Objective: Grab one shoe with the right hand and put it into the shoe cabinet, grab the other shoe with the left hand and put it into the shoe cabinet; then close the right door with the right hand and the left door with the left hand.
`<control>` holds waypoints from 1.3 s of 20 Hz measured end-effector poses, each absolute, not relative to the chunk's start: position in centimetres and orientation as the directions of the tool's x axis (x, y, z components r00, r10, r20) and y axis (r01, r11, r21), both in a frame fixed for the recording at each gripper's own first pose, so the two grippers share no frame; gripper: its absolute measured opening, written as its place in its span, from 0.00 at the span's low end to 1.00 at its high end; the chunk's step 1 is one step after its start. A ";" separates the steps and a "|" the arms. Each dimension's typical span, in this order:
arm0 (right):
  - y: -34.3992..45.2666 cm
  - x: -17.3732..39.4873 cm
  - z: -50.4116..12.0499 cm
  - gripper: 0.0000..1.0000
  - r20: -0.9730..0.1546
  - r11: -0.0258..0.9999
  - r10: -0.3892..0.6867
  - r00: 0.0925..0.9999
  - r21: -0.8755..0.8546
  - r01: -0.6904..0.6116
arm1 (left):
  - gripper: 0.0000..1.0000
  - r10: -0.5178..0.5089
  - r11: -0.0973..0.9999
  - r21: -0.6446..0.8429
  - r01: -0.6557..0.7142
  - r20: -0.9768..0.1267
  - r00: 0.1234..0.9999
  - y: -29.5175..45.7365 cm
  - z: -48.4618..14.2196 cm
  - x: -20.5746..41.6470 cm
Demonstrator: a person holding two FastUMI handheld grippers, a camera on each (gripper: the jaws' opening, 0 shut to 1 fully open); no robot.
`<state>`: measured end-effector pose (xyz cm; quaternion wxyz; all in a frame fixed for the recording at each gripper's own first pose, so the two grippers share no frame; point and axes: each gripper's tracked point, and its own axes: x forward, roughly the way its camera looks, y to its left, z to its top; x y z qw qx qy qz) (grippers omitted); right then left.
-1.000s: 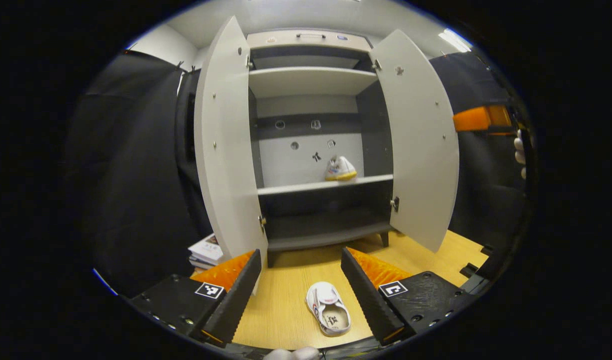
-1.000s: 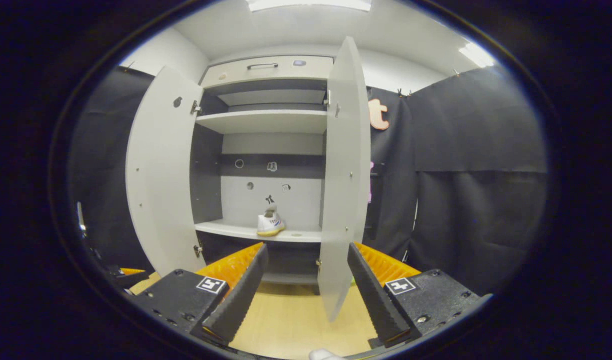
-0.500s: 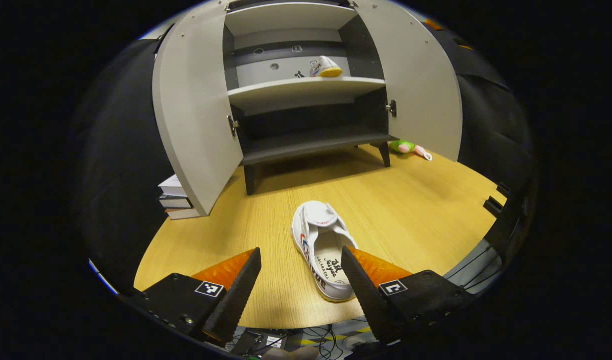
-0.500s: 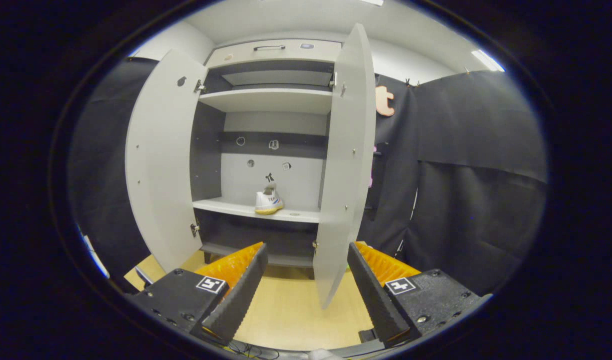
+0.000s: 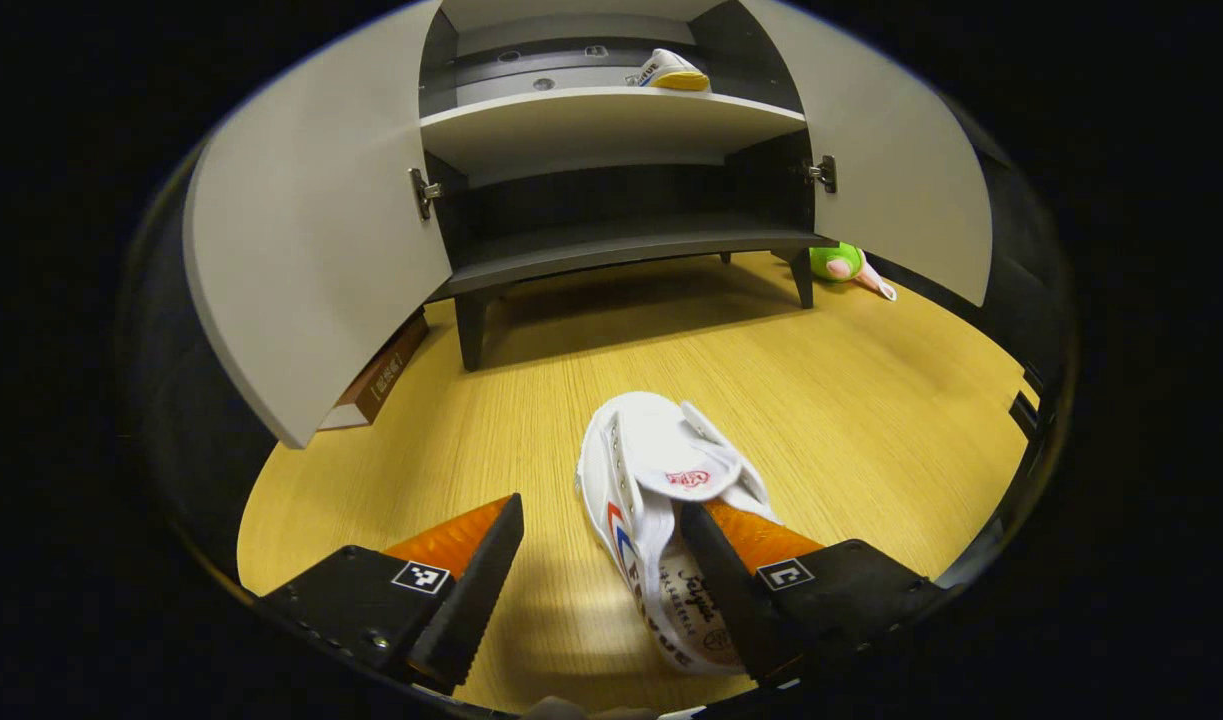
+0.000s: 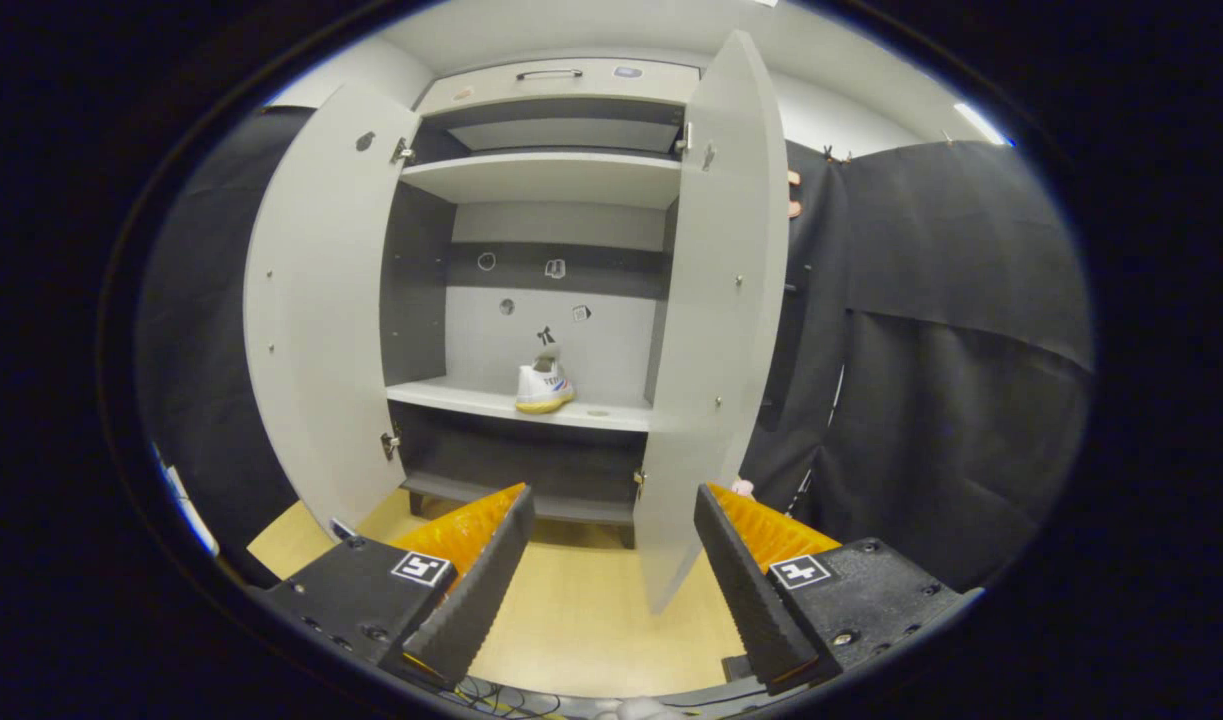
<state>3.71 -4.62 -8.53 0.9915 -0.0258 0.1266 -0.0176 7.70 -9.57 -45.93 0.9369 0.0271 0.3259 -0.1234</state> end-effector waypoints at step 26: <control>-1.6 5.2 -6.0 1.00 -0.146 0.994 0.087 0.985 -0.054 -0.096 | 0.14 -0.172 0.982 -0.045 0.181 -0.593 0.787 -9.5 -32.0 14.6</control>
